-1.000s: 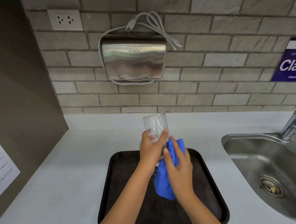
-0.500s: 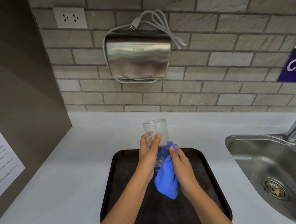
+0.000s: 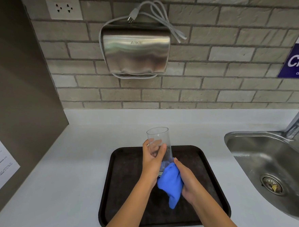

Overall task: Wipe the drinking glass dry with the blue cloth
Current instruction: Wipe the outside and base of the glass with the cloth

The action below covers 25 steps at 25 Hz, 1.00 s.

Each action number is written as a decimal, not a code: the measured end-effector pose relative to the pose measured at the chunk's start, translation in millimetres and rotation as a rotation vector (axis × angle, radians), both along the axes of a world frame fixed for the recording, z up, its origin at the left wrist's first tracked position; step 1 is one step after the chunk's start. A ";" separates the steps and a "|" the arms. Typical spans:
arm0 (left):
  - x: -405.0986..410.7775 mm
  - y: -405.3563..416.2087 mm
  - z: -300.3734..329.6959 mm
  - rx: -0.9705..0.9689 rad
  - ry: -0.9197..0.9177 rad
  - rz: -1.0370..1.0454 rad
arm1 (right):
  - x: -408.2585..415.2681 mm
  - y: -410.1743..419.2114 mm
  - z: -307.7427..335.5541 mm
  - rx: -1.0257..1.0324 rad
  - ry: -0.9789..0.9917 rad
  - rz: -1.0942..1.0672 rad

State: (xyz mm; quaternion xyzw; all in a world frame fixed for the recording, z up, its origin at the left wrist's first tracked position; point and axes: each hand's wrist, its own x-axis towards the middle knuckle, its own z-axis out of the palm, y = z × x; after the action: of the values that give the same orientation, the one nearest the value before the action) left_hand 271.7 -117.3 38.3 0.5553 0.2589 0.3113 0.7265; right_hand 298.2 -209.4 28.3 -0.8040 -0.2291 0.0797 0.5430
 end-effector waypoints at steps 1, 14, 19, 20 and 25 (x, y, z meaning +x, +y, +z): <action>-0.3 0.6 -2.3 0.006 0.015 -0.007 | -7.8 3.5 -4.3 -0.110 -0.095 -0.008; 9.6 16.1 -34.3 0.123 0.167 -0.104 | 10.2 -21.9 0.5 0.188 0.824 0.077; 5.3 19.6 -43.7 0.175 0.183 -0.127 | 11.4 -25.2 -2.6 0.122 0.759 0.113; 4.3 19.8 -44.1 0.184 0.184 -0.132 | 10.3 -25.1 -2.8 0.121 0.756 0.119; 1.2 22.1 -41.3 0.245 0.206 -0.170 | 6.4 -28.6 -6.3 0.078 0.733 0.126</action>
State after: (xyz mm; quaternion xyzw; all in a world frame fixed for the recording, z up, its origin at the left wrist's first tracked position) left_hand 272.9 -95.2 -3.0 0.6884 0.2443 0.2192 0.6468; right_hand 304.6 -238.0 22.0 -0.6850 -0.0715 0.3867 0.6132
